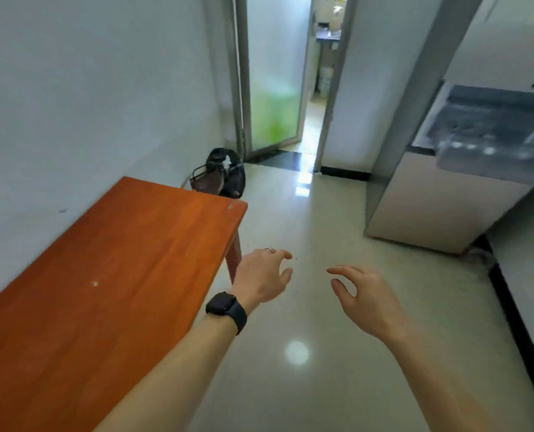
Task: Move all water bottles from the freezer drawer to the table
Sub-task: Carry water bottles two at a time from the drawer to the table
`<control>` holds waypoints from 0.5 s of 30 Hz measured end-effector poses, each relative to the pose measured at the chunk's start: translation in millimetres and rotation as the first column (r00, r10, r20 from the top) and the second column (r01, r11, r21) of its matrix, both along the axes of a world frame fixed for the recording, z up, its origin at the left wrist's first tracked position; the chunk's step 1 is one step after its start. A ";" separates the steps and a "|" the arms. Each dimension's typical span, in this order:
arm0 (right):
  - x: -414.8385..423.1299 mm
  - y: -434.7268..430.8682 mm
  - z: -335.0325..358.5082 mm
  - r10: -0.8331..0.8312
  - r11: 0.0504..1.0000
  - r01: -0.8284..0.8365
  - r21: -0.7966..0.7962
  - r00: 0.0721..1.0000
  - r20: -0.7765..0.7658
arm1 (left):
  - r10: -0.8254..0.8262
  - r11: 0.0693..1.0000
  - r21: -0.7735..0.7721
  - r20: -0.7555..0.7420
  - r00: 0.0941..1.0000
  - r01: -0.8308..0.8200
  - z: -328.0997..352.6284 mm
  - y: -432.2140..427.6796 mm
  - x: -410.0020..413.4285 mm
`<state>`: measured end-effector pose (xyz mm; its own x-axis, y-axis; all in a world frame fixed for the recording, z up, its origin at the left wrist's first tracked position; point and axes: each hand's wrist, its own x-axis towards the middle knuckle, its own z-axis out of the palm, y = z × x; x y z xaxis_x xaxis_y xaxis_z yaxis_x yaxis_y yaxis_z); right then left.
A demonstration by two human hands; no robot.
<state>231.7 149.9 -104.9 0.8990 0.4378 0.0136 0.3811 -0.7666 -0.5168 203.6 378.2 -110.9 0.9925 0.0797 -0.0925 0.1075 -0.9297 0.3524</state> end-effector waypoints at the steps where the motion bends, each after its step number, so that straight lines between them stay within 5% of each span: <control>1: 11.9 -23.8 10.0 -0.043 0.999 0.043 -0.004 0.998 0.039 | -0.045 0.999 0.012 0.053 0.998 0.045 11.1 -21.4 22.7; 7: 81.8 -137.0 56.7 -0.272 0.962 0.257 0.096 0.939 0.212 | -0.236 0.972 0.067 0.208 0.949 0.227 57.5 -130.5 141.9; 15: 195.9 -238.8 61.2 -0.428 0.903 0.405 0.146 0.880 0.207 | -0.384 0.921 0.035 0.235 0.893 0.387 53.5 -235.0 291.0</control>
